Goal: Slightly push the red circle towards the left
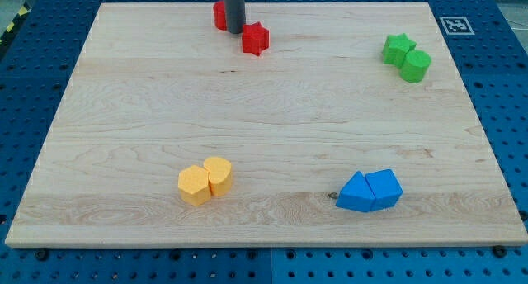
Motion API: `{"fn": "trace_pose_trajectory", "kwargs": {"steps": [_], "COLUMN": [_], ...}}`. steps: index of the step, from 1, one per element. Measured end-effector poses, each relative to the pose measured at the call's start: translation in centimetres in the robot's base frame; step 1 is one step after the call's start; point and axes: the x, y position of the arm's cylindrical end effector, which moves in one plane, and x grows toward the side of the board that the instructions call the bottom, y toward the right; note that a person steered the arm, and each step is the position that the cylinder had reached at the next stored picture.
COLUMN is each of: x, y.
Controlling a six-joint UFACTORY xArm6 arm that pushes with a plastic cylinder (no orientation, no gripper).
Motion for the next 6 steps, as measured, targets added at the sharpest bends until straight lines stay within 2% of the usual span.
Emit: {"fn": "trace_pose_trajectory", "kwargs": {"steps": [1,3,4,6], "x": [-1.9,-3.3,-4.4,-4.4], "y": [0.3,8.7,6.0,-6.9]}}
